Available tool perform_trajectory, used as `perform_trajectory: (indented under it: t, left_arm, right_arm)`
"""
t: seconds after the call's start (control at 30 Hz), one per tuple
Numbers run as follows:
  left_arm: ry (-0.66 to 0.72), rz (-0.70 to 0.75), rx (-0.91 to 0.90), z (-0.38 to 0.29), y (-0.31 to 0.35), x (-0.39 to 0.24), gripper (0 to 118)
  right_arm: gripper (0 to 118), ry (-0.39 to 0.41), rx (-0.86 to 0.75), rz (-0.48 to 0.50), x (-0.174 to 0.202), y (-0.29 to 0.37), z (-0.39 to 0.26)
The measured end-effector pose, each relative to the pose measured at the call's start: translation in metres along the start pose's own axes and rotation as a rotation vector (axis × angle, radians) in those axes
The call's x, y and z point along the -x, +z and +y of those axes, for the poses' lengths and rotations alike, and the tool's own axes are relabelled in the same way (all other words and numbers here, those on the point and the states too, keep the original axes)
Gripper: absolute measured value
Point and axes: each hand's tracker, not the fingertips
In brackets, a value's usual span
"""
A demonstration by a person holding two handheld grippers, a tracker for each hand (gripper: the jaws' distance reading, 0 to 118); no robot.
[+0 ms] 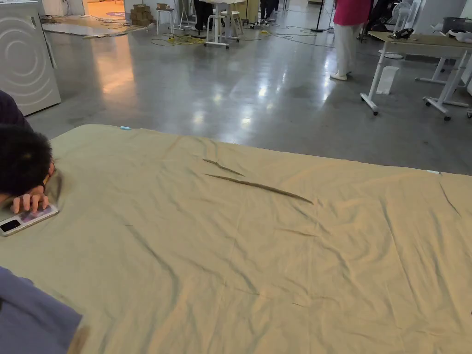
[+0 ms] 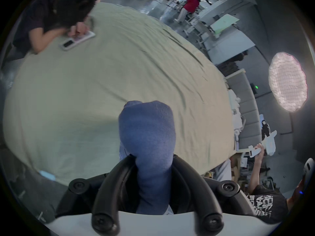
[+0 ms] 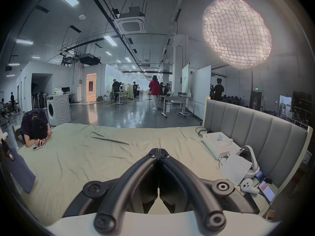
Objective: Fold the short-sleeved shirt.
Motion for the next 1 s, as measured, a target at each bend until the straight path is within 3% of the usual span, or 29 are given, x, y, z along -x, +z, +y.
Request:
perform_trajectory:
  t: [0.13, 0.4, 0.43, 0.5, 0.53, 0.7, 1.0]
  left_arm:
    - [0.049, 0.109, -0.012, 0.003, 0.018, 0.019, 22]
    - [0.041, 0.287, 0.044, -0.002, -0.015, 0.026, 24]
    - [0.066, 0.329, 0.045, -0.002, -0.016, 0.025, 31]
    - [0.105, 0.358, 0.041, 0.001, -0.015, 0.032, 61]
    - [0.116, 0.388, 0.031, 0.001, -0.014, 0.032, 67]
    - [0.080, 0.584, 0.004, 0.008, -0.005, 0.031, 74]
    - [-0.091, 0.830, -0.184, 0.019, 0.016, -0.007, 74]
  right_arm:
    - [0, 0.004, -0.014, -0.010, 0.004, -0.003, 0.006]
    - [0, 0.002, -0.003, 0.032, 0.025, -0.013, 0.008]
    - [0, 0.004, -0.003, 0.038, 0.028, -0.013, 0.007]
    - [0, 0.014, -0.001, 0.050, 0.032, -0.013, 0.006]
    - [0, 0.015, -0.002, 0.054, 0.033, -0.012, 0.006]
    - [0, 0.013, 0.003, 0.070, 0.033, -0.008, 0.001]
    - [0, 0.007, 0.016, 0.097, 0.028, 0.000, -0.006]
